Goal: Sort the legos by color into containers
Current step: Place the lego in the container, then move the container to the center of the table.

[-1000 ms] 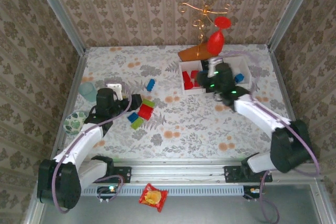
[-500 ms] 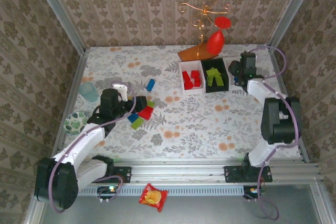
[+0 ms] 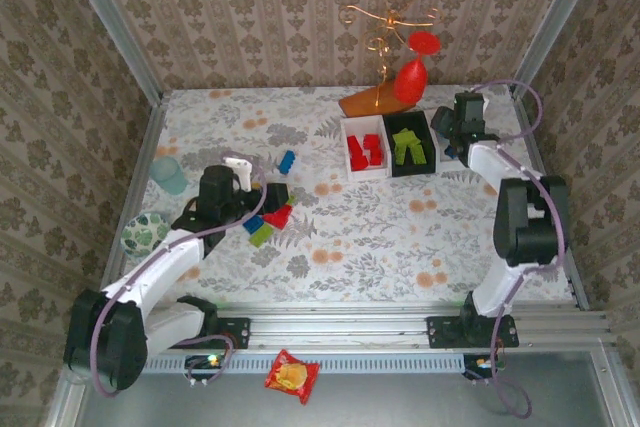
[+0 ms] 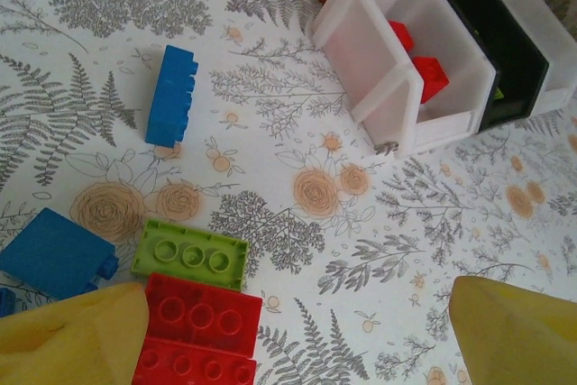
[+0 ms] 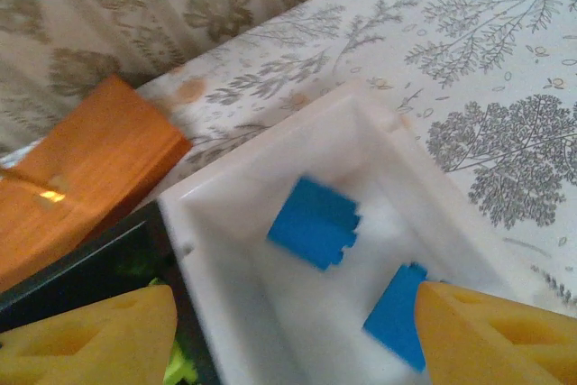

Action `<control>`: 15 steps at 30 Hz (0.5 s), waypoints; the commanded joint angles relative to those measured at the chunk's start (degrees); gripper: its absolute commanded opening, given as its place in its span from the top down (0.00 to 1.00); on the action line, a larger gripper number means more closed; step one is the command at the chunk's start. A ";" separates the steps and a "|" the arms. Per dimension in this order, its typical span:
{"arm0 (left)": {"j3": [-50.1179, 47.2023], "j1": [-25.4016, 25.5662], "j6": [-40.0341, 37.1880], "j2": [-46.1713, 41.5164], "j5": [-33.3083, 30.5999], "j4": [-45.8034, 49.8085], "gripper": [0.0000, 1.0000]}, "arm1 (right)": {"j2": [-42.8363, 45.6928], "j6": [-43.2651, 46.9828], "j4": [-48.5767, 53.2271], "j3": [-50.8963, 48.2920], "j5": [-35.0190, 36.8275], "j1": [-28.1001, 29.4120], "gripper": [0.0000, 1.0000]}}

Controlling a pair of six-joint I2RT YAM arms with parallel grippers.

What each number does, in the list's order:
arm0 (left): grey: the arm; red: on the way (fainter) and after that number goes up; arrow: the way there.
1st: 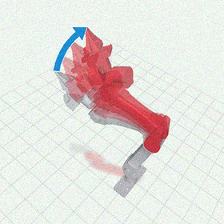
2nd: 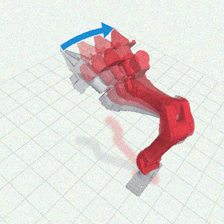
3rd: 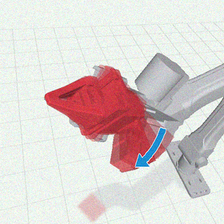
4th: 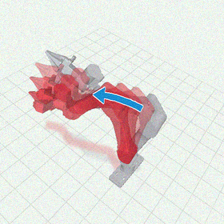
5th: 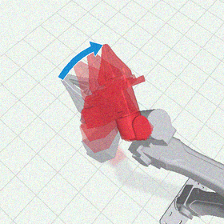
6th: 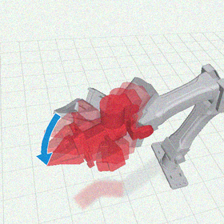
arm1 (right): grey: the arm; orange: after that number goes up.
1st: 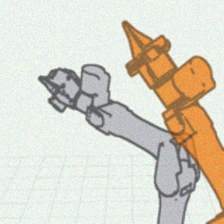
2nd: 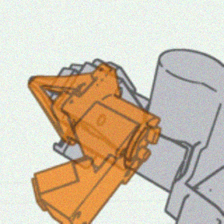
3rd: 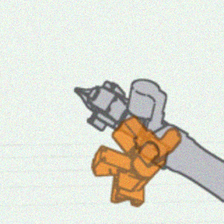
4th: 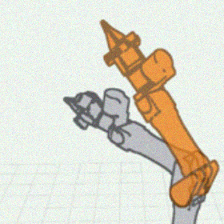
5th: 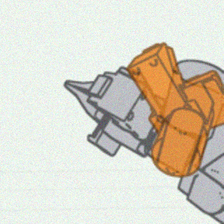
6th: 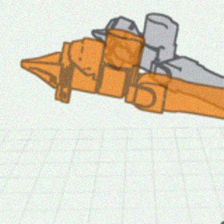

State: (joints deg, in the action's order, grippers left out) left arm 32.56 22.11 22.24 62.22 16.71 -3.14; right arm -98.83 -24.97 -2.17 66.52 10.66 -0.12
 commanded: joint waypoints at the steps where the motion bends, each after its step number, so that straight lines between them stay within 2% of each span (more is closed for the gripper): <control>1: 2.51 -0.03 -2.10 1.71 -1.25 1.45 0.11 | 9.45 2.56 -4.39 -6.97 -4.03 6.80 0.26; 5: 8.44 0.35 -5.11 8.63 -2.51 6.52 0.12 | 15.40 7.73 -7.44 -13.95 -4.70 19.30 0.23; 8: 15.43 1.13 -8.61 16.64 -5.96 11.65 0.13 | 16.62 7.98 -9.85 -17.14 -5.55 24.48 0.21; 10: 20.27 1.59 -10.73 22.57 -9.15 14.47 0.15 | 17.14 7.32 -10.79 -18.70 -5.66 25.41 0.20; 13: 27.06 1.72 -12.87 31.44 -12.67 17.00 0.20 | 17.79 7.13 -10.53 -20.29 0.11 24.79 0.17; 15: 30.96 1.80 -14.03 36.48 -14.48 17.62 0.22 | 17.73 5.56 -8.27 -19.82 1.59 21.16 0.15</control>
State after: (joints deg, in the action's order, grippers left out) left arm 59.61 23.70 12.43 93.97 7.40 9.08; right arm -82.83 -18.50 -10.63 46.46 7.33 24.36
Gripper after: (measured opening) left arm 0.785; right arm 0.847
